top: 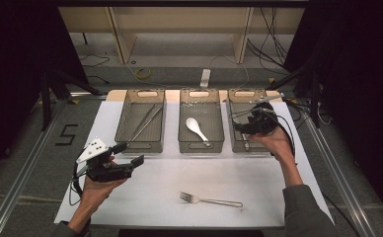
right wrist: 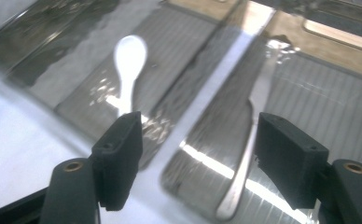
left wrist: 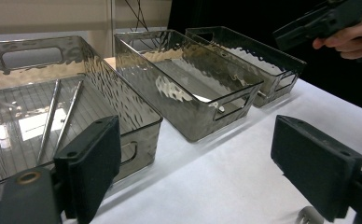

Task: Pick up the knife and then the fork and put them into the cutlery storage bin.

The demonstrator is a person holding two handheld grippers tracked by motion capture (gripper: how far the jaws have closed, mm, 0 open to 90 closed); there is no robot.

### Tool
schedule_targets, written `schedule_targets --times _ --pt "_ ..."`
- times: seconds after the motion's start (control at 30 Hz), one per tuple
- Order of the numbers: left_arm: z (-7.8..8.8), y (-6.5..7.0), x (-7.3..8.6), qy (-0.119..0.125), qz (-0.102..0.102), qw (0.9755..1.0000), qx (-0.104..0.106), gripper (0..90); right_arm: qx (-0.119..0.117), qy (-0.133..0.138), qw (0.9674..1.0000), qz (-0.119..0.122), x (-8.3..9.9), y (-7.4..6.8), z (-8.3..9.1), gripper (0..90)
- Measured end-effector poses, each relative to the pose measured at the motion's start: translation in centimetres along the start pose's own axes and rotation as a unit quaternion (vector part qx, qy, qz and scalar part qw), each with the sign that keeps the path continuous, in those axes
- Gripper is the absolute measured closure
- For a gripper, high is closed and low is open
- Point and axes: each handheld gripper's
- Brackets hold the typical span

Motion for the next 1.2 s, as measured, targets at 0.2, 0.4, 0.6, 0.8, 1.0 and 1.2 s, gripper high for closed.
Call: schedule_targets --times 0.2,0.4,0.6,0.8,1.0,1.2 --pt "0.0 0.0 0.0 0.000 0.000 1.0000 0.000 15.7 -0.026 -0.016 0.9983 0.051 1.0 -2.8 1.0 31.8" --pt "0.0 0.0 0.0 0.000 0.000 1.0000 -0.001 15.7 -0.059 -0.033 0.9930 0.097 2.5 -5.3 1.1 31.1" --pt "0.0 0.0 0.0 0.000 0.000 1.0000 -0.001 15.7 -0.078 -0.056 0.9871 0.128 3.4 -7.3 0.9 30.2" --pt "0.1 0.0 0.0 0.001 0.000 1.0000 0.000 15.7 -0.087 -0.073 0.9817 0.152 4.1 -8.9 0.5 28.7" --pt "0.1 0.1 0.0 0.001 0.000 1.0000 0.000 15.7 -0.101 -0.098 0.9728 0.184 4.6 -10.9 0.1 27.7" --pt "0.1 0.1 0.0 0.002 0.000 1.0000 -0.001 15.7 -0.115 -0.125 0.9626 0.211 5.7 -12.2 -0.7 32.4"
Point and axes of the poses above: each handheld gripper's, and its own axes: z roughly backward along the jaws, x roughly out of its underside, y roughly to its right, and after that the axes turned 6 degrees about -y, right-handed
